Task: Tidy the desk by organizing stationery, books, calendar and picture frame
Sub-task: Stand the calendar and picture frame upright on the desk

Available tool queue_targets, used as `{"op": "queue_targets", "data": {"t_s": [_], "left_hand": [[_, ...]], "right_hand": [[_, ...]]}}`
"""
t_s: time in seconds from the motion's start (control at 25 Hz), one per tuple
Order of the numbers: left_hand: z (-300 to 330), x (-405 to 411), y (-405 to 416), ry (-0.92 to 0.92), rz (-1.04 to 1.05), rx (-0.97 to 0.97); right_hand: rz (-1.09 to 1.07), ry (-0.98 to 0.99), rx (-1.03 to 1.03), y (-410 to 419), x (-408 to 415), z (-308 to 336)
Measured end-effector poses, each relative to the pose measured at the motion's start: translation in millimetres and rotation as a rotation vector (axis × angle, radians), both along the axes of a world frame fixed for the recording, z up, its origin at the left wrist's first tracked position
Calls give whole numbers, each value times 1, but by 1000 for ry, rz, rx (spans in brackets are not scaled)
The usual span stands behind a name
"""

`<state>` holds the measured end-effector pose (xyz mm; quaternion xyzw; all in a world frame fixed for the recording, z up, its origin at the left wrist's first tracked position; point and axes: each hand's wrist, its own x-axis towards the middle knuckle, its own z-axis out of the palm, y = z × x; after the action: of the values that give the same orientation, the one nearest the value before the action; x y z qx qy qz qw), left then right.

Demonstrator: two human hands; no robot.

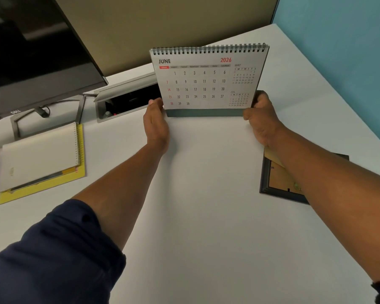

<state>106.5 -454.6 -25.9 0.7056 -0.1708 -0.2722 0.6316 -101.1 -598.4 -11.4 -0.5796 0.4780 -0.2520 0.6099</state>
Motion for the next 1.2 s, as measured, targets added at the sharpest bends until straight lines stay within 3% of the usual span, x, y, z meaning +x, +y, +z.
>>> {"op": "queue_targets", "data": {"t_s": [0.16, 0.4, 0.72, 0.96, 1.2], "left_hand": [[-4, -13, 18, -63, 72, 64], [-3, -49, 49, -160, 17, 95], [1, -146, 59, -146, -218, 153], [6, -211, 52, -383, -479, 321], [27, -244, 38, -215, -556, 429]], "right_hand": [[-36, -19, -9, 10, -8, 1], [-84, 169, -134, 38, -56, 16], [-20, 526, -305, 76, -160, 28], [40, 801, -413, 89, -206, 24], [34, 773, -339, 94, -229, 9]]}}
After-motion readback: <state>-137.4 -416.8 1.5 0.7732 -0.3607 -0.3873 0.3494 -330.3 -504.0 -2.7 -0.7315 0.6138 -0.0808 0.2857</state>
